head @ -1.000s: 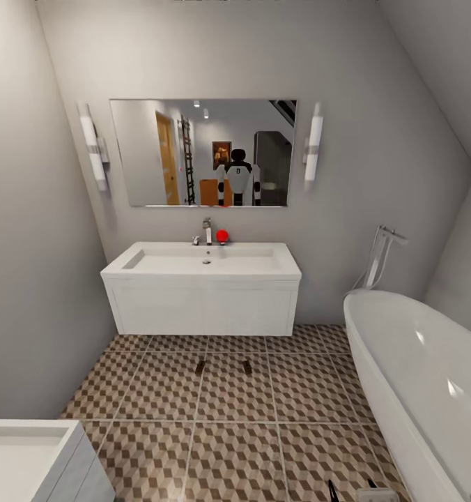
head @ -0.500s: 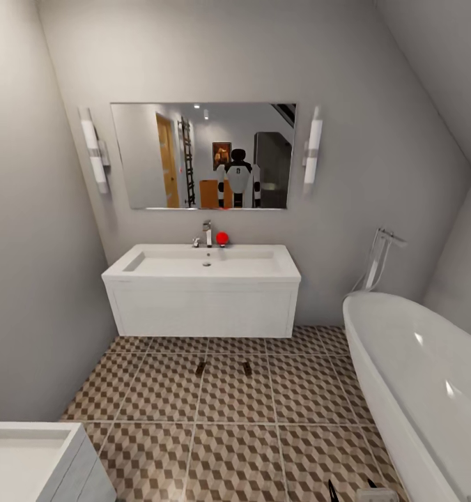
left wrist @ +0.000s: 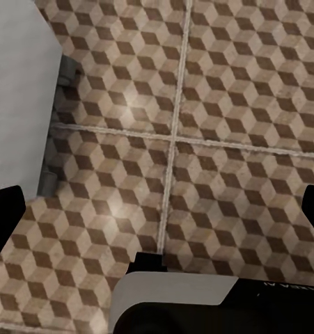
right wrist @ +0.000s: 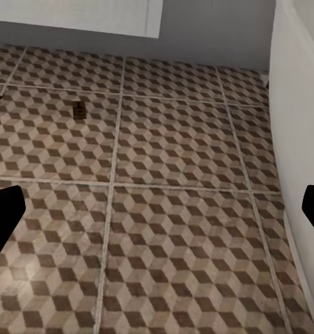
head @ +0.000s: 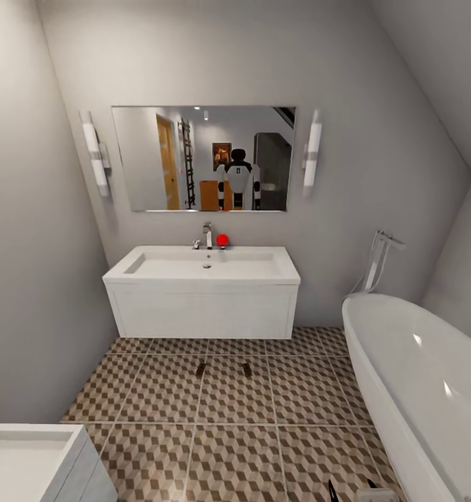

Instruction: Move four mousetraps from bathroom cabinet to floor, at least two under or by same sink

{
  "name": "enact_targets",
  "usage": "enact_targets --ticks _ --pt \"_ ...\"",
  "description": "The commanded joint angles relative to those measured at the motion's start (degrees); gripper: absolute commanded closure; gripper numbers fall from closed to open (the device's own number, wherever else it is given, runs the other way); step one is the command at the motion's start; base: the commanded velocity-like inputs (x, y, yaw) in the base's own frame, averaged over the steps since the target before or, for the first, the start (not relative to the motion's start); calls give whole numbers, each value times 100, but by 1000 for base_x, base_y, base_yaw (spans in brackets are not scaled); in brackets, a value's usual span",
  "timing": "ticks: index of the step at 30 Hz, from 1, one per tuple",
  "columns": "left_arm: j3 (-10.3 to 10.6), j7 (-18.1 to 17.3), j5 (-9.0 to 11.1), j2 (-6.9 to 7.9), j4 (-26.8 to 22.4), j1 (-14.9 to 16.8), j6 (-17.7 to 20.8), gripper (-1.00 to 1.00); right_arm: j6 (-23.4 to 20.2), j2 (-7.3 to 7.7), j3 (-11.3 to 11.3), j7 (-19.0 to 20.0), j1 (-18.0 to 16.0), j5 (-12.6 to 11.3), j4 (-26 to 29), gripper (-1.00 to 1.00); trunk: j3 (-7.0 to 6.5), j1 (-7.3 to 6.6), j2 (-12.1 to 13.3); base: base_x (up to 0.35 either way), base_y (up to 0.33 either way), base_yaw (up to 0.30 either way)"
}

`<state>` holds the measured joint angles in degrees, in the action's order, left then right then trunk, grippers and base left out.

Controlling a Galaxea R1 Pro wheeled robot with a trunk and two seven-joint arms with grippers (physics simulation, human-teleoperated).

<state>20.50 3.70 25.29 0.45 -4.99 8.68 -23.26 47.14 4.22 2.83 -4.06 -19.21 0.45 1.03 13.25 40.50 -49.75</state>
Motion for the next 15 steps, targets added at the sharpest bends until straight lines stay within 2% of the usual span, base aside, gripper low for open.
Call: enact_targets --ticks 1,15 --pt "50 35 19 1 -2 3 -12 -100 9 0 33 -42 -4 8 -3 -100 -11 -22 36 0 0 0" --pt "50 35 19 0 -2 3 -12 -100 6 0 33 -42 -4 8 -3 -100 -262 -329 598 0 0 0"
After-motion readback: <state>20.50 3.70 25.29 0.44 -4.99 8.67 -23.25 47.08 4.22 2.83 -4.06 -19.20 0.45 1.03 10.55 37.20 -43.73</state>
